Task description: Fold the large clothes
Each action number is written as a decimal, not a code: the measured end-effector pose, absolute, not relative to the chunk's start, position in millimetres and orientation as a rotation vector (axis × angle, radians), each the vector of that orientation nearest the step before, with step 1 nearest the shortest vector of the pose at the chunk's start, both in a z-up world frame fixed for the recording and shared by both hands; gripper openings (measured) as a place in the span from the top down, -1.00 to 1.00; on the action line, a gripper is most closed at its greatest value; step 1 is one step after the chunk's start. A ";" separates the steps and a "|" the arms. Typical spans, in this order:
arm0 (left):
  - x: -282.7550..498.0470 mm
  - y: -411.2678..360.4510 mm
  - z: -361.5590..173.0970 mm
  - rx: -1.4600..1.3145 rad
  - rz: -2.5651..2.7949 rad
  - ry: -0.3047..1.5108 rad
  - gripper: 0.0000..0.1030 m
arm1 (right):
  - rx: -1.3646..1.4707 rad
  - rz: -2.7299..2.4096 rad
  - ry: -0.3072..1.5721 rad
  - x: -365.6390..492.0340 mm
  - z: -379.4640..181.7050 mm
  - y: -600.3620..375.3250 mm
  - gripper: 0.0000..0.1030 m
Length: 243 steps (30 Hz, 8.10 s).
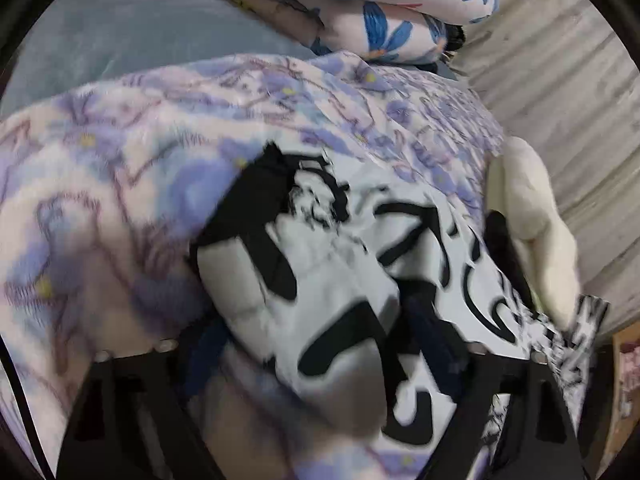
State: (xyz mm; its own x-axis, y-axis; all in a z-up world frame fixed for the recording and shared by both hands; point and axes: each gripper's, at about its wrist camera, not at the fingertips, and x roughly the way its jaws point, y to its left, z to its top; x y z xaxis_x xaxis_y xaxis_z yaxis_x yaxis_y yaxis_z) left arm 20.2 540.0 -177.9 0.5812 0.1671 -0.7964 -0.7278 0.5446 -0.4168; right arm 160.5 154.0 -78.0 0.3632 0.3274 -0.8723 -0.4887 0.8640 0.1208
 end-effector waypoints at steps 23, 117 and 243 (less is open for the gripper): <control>114.8 271.1 35.3 -0.237 0.183 0.543 0.88 | 0.078 0.367 1.048 170.6 -66.0 0.9 -0.18; 121.9 257.9 -165.4 -0.369 0.171 1.130 0.44 | 0.144 0.230 1.124 211.7 -124.4 -155.9 0.79; -68.1 222.1 -116.9 -0.229 -0.030 1.180 -0.99 | 0.243 0.157 1.135 -37.8 -71.1 -288.2 -0.22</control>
